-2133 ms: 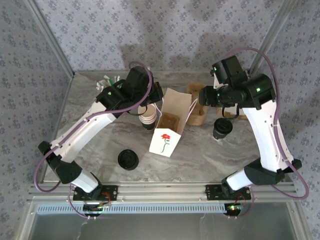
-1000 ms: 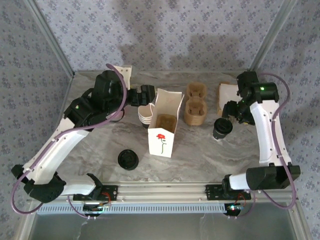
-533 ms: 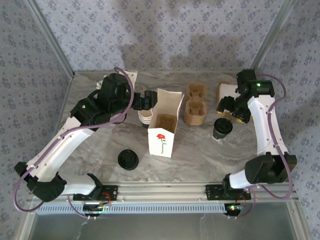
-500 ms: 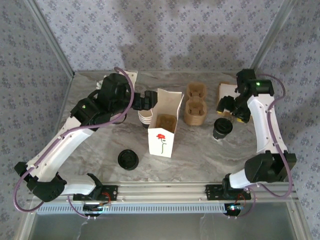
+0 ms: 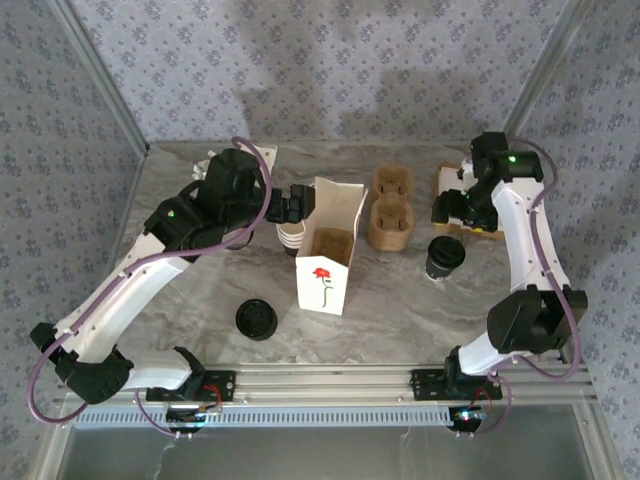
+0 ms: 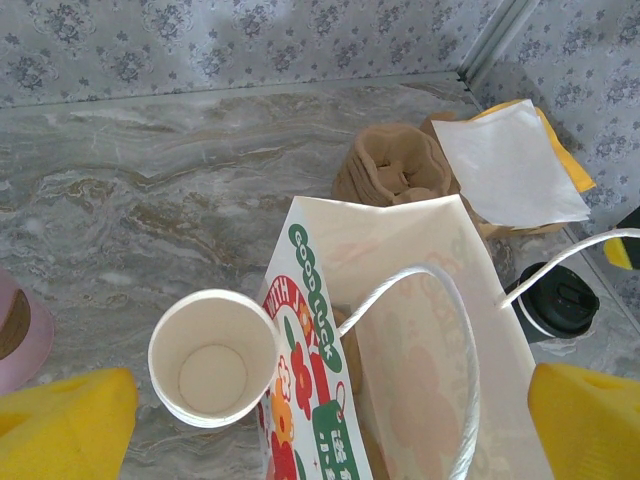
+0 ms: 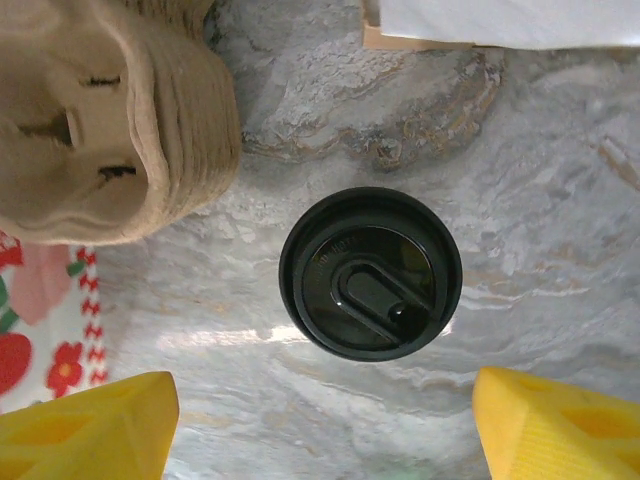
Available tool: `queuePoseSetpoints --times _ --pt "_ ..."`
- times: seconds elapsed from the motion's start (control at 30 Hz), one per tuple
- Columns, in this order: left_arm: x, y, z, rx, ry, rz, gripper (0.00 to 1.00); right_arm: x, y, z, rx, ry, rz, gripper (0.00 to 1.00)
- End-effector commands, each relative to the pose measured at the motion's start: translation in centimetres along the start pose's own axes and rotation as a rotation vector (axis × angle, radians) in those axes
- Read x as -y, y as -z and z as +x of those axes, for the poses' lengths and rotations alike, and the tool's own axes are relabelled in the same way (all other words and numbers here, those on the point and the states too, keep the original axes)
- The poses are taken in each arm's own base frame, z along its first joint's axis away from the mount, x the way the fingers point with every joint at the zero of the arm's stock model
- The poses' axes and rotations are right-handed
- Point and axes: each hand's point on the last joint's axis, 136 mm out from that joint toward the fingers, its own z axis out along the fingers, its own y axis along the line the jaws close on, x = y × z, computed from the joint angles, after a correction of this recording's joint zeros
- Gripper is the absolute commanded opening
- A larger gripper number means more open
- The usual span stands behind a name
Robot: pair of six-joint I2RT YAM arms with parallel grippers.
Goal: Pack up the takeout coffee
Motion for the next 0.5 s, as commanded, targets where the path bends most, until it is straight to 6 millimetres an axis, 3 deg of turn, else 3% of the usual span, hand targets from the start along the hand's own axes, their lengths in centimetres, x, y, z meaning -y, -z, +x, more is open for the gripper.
queuePoseSetpoints --times 0.0,0.23,0.47 --pt "0.0 1.1 -0.7 0.028 -0.005 0.008 1.0 0.4 -0.8 -0.2 -0.002 0.209 0.043 0.8" --pt "0.1 0.9 -0.5 0.013 -0.005 0.011 1.0 -2.3 -3.1 1.8 -0.055 0.583 0.017 0.87" --pt "0.2 0.1 0.2 -0.023 0.002 0.015 1.0 -1.9 -2.6 3.0 -0.208 0.65 0.026 0.88"
